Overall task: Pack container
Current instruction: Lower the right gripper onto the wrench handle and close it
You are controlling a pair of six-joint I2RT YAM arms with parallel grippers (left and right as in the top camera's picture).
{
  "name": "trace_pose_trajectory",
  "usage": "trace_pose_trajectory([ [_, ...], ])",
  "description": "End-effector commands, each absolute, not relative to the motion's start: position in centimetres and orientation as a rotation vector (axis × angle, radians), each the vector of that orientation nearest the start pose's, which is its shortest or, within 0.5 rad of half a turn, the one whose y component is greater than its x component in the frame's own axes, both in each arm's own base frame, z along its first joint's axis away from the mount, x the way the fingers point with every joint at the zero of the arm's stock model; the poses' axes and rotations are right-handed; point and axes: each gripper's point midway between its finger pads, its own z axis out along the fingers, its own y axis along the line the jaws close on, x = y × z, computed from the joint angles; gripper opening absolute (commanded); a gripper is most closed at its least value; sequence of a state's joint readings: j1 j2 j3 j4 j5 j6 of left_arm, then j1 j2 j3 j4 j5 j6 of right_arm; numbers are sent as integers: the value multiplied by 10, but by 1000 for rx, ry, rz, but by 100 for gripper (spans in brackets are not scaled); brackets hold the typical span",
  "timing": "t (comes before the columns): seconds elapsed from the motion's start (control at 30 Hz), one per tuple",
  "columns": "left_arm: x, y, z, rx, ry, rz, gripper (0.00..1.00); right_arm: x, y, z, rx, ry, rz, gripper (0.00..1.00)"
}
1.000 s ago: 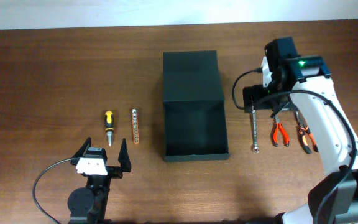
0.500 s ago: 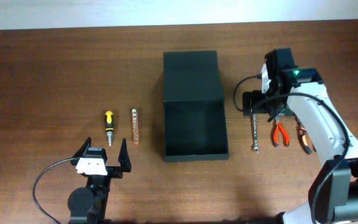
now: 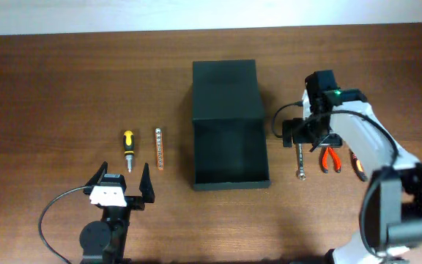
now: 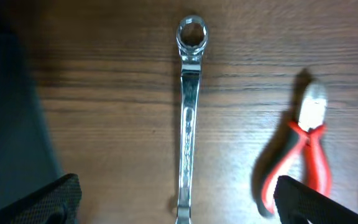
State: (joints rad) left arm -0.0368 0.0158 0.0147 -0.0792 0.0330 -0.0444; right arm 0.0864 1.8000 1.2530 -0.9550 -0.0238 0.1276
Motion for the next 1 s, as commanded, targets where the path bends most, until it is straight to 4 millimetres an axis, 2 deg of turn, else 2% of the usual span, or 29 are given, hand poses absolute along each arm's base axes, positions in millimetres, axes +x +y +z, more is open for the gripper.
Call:
trace_pose_trajectory([
  [0.0, 246, -12, 155, 26, 1655, -65, 99, 330, 31, 23, 70, 3150, 28, 99],
  [0.13, 246, -12, 155, 26, 1655, -65, 99, 328, 30, 13, 70, 3176, 15, 99],
  [0.57, 246, -12, 155, 26, 1654, -65, 99, 344, 29, 9, 76, 3120, 7, 99],
  [0.7, 246, -12, 155, 26, 1654, -66, 99, 344, 22, 9, 76, 3117, -57, 99],
  [0.97, 246, -12, 155, 26, 1654, -66, 99, 339, 21, 9, 75, 3138, -66, 99],
])
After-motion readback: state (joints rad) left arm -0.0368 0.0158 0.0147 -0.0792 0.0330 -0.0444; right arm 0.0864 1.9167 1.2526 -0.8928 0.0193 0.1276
